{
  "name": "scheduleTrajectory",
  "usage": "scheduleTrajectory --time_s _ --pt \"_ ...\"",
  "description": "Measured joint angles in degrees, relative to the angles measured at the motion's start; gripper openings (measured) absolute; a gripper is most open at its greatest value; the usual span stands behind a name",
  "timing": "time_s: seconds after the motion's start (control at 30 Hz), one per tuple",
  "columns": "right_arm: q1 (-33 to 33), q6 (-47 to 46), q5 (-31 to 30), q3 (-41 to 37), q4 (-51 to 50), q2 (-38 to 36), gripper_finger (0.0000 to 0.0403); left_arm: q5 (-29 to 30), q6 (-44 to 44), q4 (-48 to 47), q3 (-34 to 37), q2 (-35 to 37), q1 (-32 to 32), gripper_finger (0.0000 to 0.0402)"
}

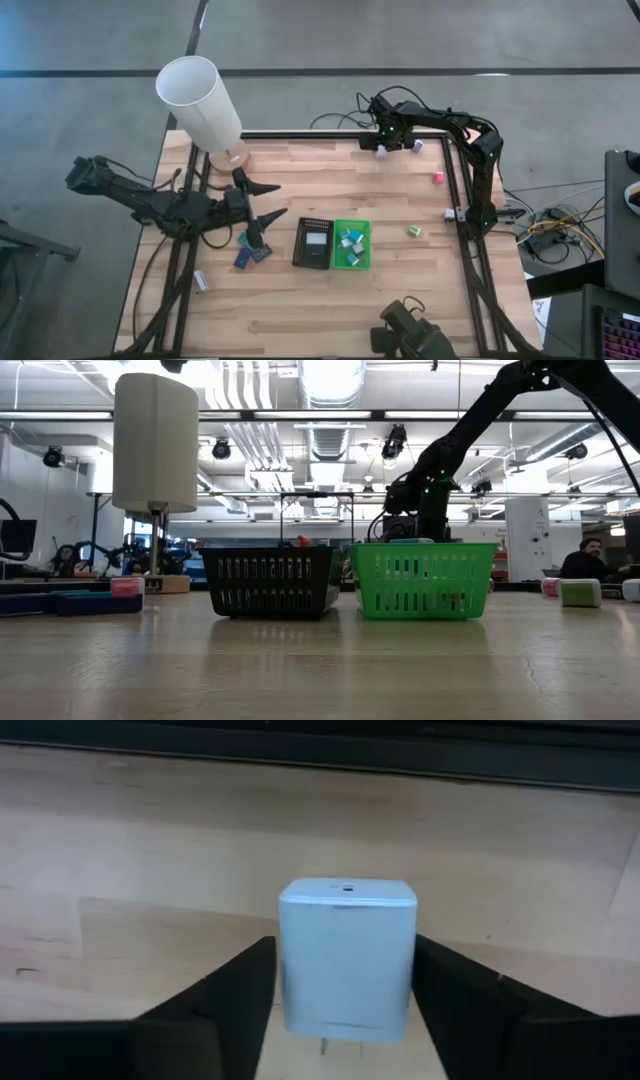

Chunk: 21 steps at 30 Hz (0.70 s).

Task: Pick & Place Office items
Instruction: Put the white charger adapter into the green basket

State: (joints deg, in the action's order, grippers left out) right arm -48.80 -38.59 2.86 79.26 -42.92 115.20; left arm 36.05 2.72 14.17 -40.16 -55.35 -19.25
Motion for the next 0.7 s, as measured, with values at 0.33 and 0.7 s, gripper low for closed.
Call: scheduleTrajectory --time_s 0.33,0.7 --pt "-0.17 5.16 1.42 -0.14 -1.22 -0.11 0.0166 0.0 -0.17 -0.16 0.0 0.0 0.01 0.0285" --pt "-0.87 16.28 3.15 -0.01 -3.27 -7.38 0.0166 0.0 -0.17 -0.36 0.0 0.0 0.02 0.0284"
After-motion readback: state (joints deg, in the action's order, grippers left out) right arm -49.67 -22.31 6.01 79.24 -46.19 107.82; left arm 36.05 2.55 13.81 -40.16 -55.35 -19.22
